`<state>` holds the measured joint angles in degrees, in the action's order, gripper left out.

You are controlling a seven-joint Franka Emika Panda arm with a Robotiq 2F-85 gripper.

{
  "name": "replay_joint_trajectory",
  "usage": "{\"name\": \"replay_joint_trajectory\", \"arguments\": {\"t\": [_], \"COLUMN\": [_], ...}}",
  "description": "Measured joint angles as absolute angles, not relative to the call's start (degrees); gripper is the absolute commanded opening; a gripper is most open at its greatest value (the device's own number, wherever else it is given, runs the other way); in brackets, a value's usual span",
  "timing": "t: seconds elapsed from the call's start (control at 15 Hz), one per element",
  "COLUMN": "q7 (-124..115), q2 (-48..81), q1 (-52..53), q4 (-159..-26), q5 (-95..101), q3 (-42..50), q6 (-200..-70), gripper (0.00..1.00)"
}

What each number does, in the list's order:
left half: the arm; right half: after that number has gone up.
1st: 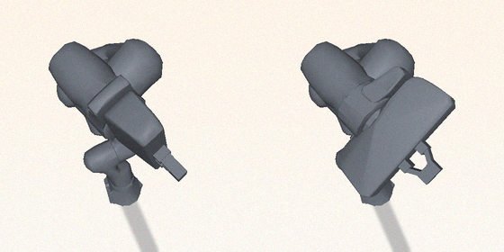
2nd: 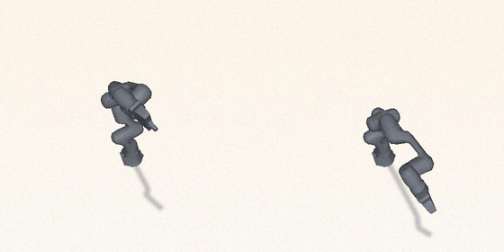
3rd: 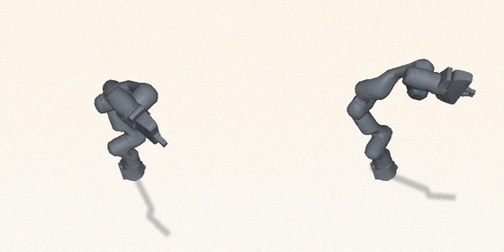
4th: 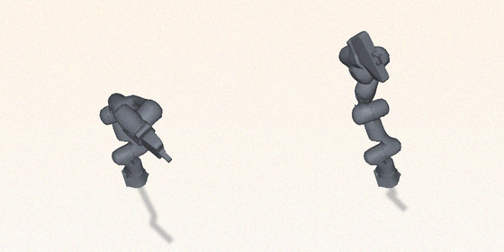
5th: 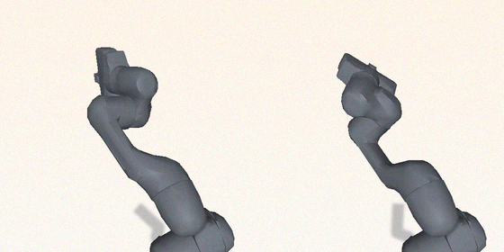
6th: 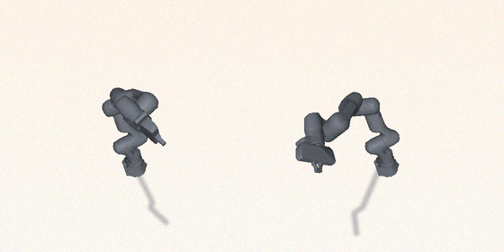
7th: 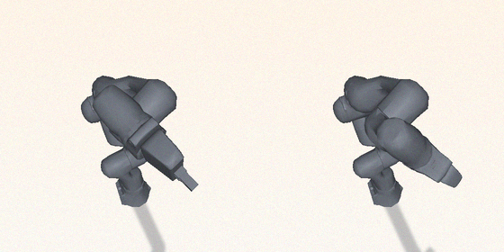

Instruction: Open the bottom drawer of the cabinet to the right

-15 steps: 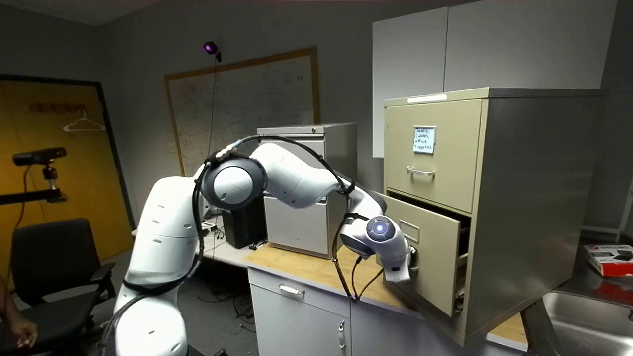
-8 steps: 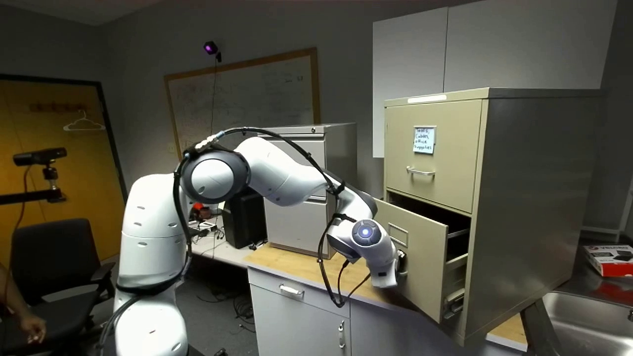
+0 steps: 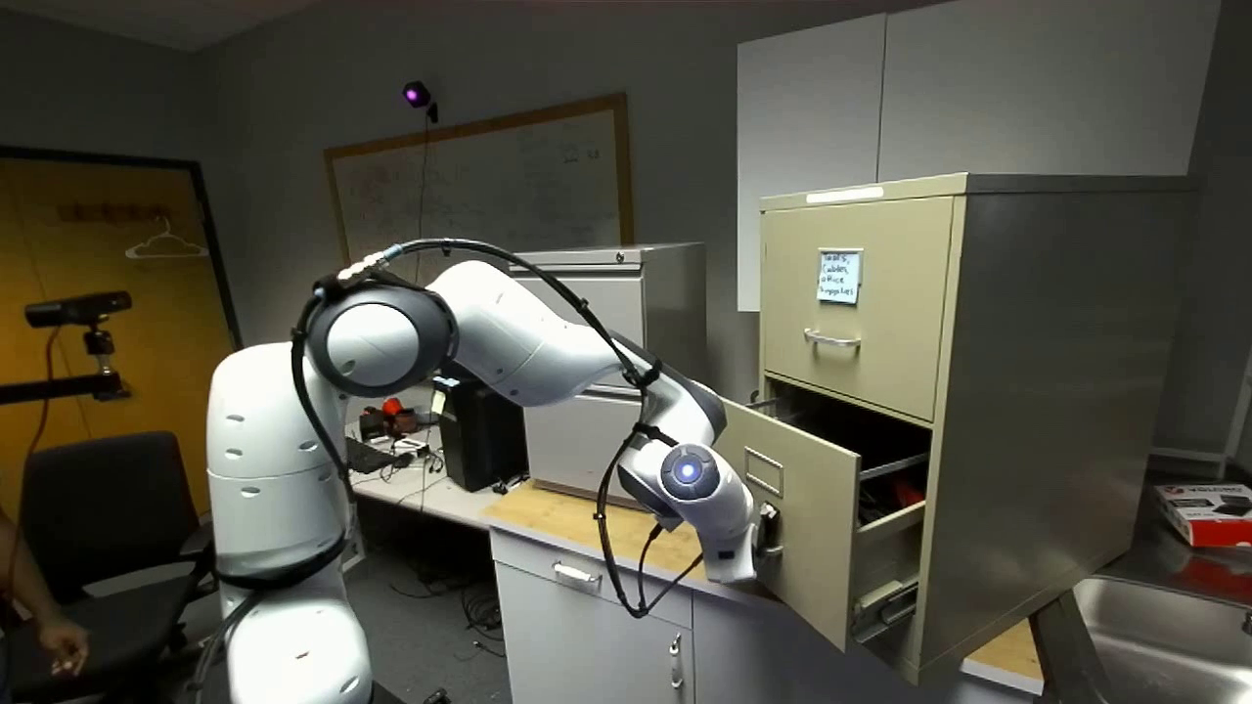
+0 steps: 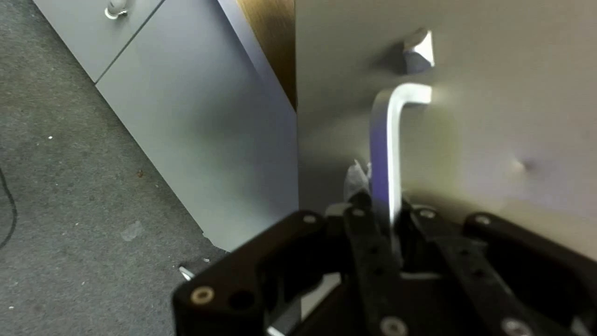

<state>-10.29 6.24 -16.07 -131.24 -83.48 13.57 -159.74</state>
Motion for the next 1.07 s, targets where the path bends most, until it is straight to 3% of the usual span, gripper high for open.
{"name": "replay_joint_trajectory", "arguments": {"t": [1.07], "q7": [0.63], "q2": [-8.08], "q1": [-16.01], "q4": [-147.73], "q5": [-93.11], "q3": [12.85], "q6": [-162.02], "gripper": [0.04]}}
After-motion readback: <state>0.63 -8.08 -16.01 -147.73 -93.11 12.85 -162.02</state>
